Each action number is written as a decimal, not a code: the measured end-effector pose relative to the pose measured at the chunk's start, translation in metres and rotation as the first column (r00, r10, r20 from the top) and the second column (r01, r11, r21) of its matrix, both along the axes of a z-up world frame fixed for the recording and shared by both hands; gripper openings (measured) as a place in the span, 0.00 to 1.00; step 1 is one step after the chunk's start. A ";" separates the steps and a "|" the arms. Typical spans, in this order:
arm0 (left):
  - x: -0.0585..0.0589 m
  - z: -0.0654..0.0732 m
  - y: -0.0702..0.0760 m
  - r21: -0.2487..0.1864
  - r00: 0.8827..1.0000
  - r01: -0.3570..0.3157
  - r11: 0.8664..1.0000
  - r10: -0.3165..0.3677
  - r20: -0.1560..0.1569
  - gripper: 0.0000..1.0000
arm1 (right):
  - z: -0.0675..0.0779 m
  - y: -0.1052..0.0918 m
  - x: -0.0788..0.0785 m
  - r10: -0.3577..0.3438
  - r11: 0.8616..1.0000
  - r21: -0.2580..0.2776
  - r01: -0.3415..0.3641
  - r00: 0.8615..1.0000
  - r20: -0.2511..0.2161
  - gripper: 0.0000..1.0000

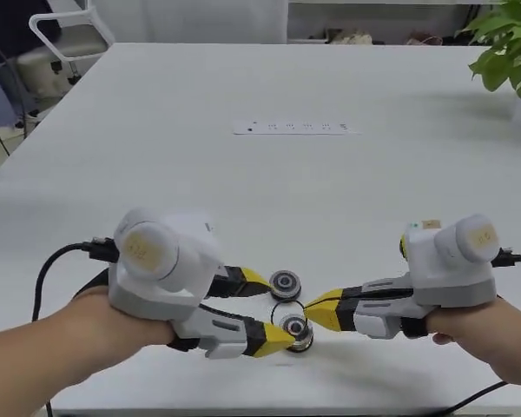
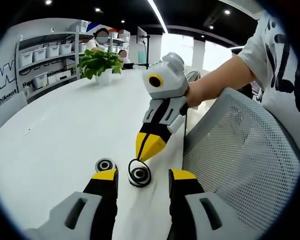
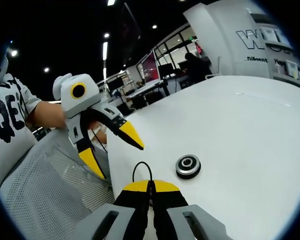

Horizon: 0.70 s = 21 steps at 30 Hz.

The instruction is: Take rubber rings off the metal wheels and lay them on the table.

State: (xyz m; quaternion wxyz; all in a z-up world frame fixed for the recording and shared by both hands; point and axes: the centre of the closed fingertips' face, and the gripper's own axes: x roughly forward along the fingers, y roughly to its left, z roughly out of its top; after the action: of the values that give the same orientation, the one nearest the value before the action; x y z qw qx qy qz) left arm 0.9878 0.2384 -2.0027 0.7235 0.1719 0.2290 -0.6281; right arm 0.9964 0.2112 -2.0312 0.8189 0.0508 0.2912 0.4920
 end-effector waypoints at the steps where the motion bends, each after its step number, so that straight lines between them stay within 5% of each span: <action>1: 0.000 0.003 0.003 -0.004 1.000 -0.006 1.000 0.006 0.002 0.38 | 0.001 0.001 0.000 0.003 1.000 -0.001 -0.003 1.000 0.001 0.00; 21: 0.006 0.031 0.049 -0.050 0.993 -0.117 0.992 0.118 0.029 0.53 | 0.012 0.022 0.011 0.067 0.997 -0.034 -0.066 0.997 0.025 0.00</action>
State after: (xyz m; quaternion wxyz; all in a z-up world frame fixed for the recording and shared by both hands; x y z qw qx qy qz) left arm 0.9936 0.2874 -1.9716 0.7667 0.1508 0.2119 -0.5869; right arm 1.0079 0.2329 -2.0196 0.8065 0.0209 0.2901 0.5148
